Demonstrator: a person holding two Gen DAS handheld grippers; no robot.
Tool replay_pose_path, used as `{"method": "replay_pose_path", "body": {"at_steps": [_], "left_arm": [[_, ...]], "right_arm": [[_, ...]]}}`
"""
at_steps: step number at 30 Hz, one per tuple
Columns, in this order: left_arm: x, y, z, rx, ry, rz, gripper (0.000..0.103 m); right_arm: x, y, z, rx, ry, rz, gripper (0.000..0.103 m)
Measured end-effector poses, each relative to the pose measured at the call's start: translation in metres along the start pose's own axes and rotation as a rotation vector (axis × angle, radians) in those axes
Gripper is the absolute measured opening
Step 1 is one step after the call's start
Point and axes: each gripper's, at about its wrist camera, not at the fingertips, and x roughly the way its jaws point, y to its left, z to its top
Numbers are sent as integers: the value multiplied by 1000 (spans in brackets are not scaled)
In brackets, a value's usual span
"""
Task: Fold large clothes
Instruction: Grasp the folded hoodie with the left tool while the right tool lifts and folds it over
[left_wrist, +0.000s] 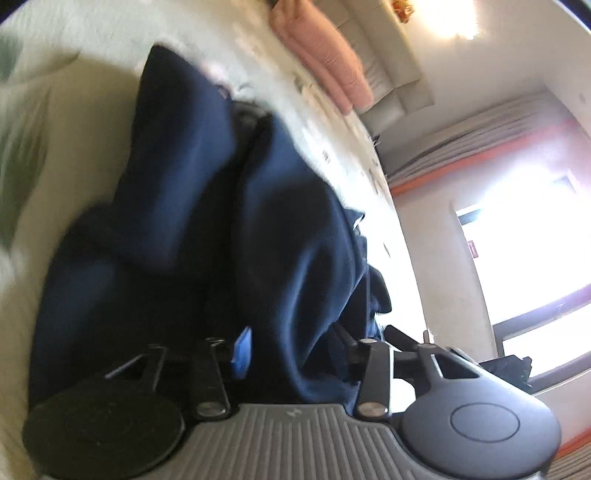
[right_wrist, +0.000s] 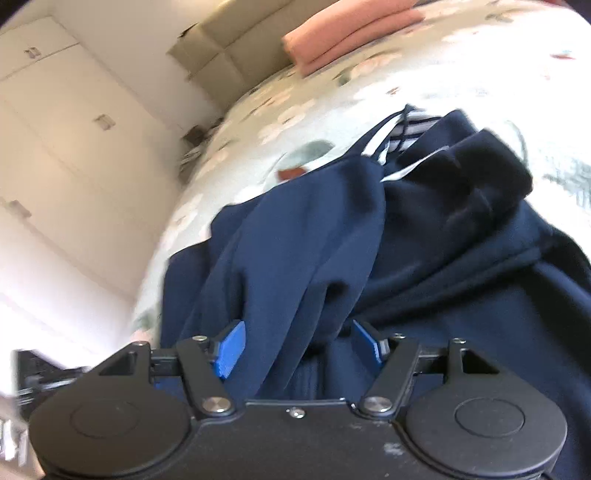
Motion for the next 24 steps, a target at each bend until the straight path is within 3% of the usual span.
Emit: {"method": "replay_pose_path", "body": {"at_steps": [2, 3, 4, 7, 10, 11, 12, 18, 21, 24], "left_arm": [[0, -3, 0, 2, -4, 1, 49], [6, -2, -2, -1, -4, 6, 49], [11, 1, -3, -9, 7, 15, 49], [44, 5, 5, -34, 64, 54, 50], [54, 9, 11, -83, 72, 8, 46], [57, 8, 15, -95, 64, -3, 24], [58, 6, 19, -101, 53, 0, 13], [15, 18, 54, -172, -178, -45, 7], [6, 35, 59, -223, -182, -56, 7], [16, 40, 55, -245, -169, -76, 7]], "right_arm": [[6, -4, -5, 24, -18, -71, 61], [7, -10, -7, 49, -8, -67, 52], [7, -16, -9, 80, 3, -46, 51], [3, -24, -15, 108, 14, 0, 51], [3, -22, -18, 69, 22, 0, 51], [6, -22, -19, 69, 25, 3, 51], [8, -22, -19, 76, 32, 12, 51], [15, -13, -22, 69, 32, 41, 51], [22, -12, -22, 116, 35, 92, 52], [33, -11, -24, 181, 58, 143, 71]]}}
